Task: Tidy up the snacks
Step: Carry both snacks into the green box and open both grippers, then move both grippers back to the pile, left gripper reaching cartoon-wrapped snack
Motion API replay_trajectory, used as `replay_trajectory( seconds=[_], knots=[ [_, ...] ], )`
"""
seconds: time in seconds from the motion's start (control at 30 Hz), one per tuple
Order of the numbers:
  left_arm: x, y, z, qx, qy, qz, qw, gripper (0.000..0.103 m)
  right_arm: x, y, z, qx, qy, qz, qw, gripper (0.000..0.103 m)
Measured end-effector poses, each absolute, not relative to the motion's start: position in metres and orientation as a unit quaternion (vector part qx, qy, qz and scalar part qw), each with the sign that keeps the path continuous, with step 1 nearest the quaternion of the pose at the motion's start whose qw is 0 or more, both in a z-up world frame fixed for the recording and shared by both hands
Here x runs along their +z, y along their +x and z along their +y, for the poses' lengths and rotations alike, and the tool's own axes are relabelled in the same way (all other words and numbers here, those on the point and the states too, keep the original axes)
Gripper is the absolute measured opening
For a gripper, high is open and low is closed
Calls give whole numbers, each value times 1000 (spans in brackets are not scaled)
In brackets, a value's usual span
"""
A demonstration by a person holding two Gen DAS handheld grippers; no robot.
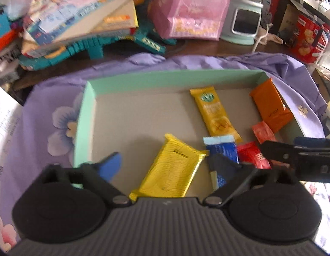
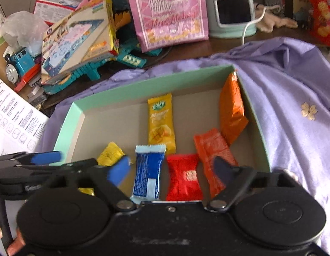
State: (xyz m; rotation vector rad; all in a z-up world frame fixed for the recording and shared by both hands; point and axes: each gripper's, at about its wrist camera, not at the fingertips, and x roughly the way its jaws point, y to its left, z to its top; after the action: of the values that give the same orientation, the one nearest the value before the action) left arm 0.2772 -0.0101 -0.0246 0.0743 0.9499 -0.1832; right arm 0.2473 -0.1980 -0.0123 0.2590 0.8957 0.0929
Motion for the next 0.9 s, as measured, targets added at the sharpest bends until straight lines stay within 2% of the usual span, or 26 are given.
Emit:
replay_trajectory(
  seconds=[0.1,0.63,0.9],
  knots=[
    [-22,273,-7,-89,28,464,881,101,-7,242,-198,45,127,428,894,103],
    [2,213,17,-90,28,461,883,103,21,187,-186,60,119,420,898,103],
    [-6,184,37,-80,30,474,877,103,19,156,-184,60,124,427,894,103]
  ],
)
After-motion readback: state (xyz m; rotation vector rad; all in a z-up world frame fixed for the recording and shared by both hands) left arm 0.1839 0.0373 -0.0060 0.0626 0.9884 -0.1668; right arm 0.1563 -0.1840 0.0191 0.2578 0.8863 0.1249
